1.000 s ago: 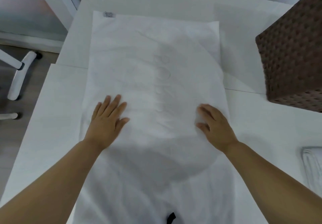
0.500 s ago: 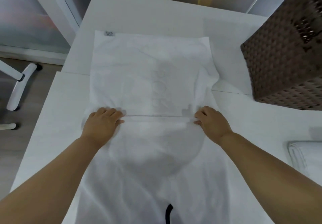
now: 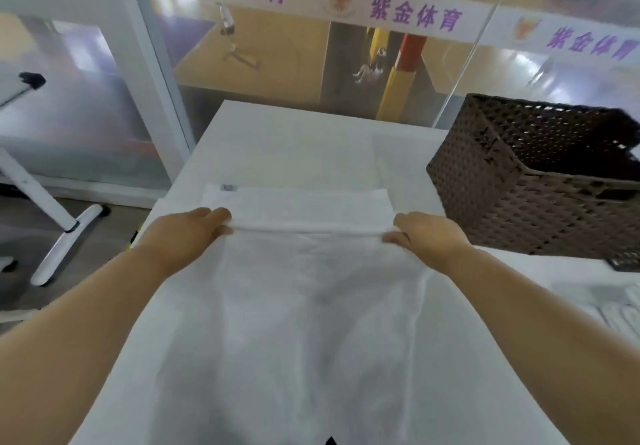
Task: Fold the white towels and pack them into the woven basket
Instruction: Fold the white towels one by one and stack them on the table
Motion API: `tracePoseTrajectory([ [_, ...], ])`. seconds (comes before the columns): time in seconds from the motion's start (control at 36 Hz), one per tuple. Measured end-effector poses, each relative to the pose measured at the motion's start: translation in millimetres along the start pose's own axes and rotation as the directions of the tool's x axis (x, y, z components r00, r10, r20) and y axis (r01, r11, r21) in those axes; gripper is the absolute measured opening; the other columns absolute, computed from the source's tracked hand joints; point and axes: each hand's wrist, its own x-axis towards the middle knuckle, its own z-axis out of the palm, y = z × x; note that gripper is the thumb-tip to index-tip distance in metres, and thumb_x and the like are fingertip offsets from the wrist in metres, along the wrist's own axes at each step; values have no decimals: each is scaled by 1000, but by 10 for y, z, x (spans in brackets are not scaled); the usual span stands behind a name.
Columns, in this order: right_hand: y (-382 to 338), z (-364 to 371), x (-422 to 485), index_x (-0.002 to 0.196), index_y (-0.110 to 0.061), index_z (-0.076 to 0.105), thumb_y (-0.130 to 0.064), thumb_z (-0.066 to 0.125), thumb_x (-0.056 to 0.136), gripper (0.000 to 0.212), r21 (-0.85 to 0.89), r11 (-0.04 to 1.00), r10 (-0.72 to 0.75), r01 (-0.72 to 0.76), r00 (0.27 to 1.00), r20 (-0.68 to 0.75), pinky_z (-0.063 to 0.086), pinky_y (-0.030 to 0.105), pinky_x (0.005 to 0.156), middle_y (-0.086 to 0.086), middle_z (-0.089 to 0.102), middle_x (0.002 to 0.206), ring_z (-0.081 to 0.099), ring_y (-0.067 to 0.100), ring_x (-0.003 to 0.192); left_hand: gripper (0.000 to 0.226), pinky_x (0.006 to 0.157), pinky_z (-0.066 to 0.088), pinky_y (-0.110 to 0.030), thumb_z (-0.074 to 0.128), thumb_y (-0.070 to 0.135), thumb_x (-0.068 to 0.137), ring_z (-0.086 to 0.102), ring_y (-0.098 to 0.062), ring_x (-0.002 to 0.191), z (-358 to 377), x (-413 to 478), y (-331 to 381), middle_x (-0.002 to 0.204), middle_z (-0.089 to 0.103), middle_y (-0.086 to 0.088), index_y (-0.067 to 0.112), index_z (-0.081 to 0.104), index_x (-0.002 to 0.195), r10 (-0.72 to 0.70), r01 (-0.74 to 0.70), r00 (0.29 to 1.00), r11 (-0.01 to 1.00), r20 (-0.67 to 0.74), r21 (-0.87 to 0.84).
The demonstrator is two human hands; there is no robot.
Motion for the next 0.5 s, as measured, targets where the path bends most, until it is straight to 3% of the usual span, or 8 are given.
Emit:
tracePoseTrajectory([
  [0.11, 20, -470, -257, 68, -23, 34, -68, 40, 85, 49, 24, 999, 22, -21, 999, -28, 32, 35, 58, -5, 45, 72, 46, 20, 69, 27, 69, 45, -32, 23, 50, 96, 57, -22, 83, -478, -178, 135, 102, 58, 5, 32, 40, 109, -13, 18, 998, 997, -63, 76],
  [0.25, 20, -1028, -728, 82, -21, 38, -52, 52, 90, 35, -19, 1000, -10, 8, 994, -109, 40, 38, 64, -2, 47, 80, 50, 22, 75, 31, 75, 52, -41, 23, 46, 98, 60, -27, 85, -1066, -454, 409, 100, 57, -1, 26, 43, 111, -28, 57, 977, 990, -213, 127],
  [0.33, 25, -1216, -1021, 87, -18, 41, -32, 49, 96, 18, -12, 1000, 0, -3, 969, -247, 46, 42, 70, 5, 55, 85, 55, 29, 80, 26, 78, 52, -43, 27, 45, 98, 58, -29, 84, -1337, -677, 567, 105, 56, 2, 30, 45, 107, -56, 75, 952, 996, -299, 51],
  [0.39, 35, -1294, -1224, 89, -21, 42, -27, 45, 96, 10, 44, 998, 54, -41, 938, -343, 43, 37, 63, 3, 56, 83, 55, 28, 76, 23, 80, 51, -43, 28, 49, 96, 57, -28, 85, -1454, -821, 622, 105, 56, 5, 35, 46, 100, -63, 76, 933, 997, -354, 23],
  [0.5, 30, -1406, -1634, 91, -27, 36, -27, 46, 97, 11, 33, 997, 79, -72, 893, -444, 34, 33, 56, -6, 46, 69, 48, 23, 64, 50, 72, 39, -37, 22, 59, 84, 57, -28, 90, -1626, -1116, 765, 99, 59, -2, 29, 58, 103, -98, 47, 920, 989, -379, -142],
])
